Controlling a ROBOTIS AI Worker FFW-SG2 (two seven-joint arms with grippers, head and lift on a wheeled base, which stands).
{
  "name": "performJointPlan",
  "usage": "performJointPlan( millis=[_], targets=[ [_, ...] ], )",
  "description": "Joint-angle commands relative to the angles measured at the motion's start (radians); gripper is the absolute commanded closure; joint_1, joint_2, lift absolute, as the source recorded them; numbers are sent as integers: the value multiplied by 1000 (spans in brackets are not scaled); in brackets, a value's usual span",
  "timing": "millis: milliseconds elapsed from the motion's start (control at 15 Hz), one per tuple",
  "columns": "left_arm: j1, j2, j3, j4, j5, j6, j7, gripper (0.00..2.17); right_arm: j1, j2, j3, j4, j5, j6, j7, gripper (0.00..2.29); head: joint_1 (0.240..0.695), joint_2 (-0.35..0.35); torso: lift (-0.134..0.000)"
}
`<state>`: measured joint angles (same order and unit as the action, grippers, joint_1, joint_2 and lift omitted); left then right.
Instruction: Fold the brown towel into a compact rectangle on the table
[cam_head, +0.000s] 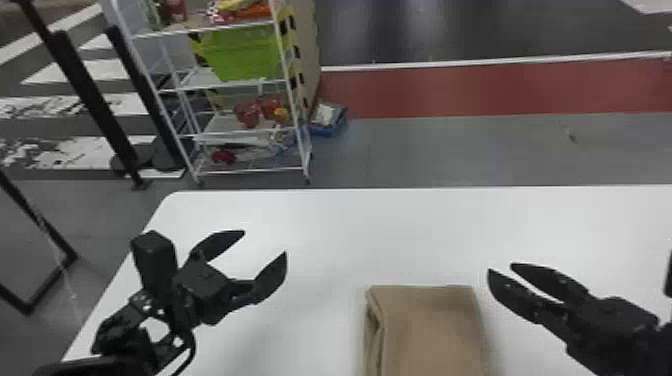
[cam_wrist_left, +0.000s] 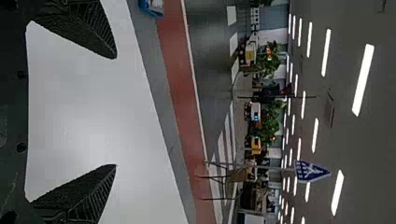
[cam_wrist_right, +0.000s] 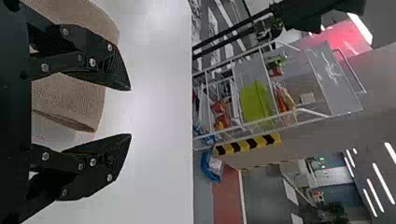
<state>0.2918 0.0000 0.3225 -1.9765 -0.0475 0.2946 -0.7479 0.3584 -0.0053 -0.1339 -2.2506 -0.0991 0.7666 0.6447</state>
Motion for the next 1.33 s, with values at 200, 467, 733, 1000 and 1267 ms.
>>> performJointPlan(
  millis=[200, 467, 733, 1000, 1267],
  targets=[
    [173, -3, -10, -39, 158, -157, 142, 46, 157, 6, -75, 16, -86, -335, 0, 113, 695, 124, -122],
    [254, -3, -56, -38, 153, -271, 205, 46, 258, 6, -76, 82, -82, -672, -30, 127, 695, 100, -122],
    [322, -3, -59, -44, 152, -400, 254, 49, 277, 6, -56, 121, -88, -700, -82, 130, 695, 72, -122],
    [359, -3, -53, -64, 161, -455, 315, 46, 312, 6, -36, 121, -88, -746, -83, 134, 695, 106, -122],
    [398, -3, -40, -111, 161, -427, 358, 46, 333, 6, -29, 120, -86, -767, -82, 140, 695, 140, -122]
  ],
)
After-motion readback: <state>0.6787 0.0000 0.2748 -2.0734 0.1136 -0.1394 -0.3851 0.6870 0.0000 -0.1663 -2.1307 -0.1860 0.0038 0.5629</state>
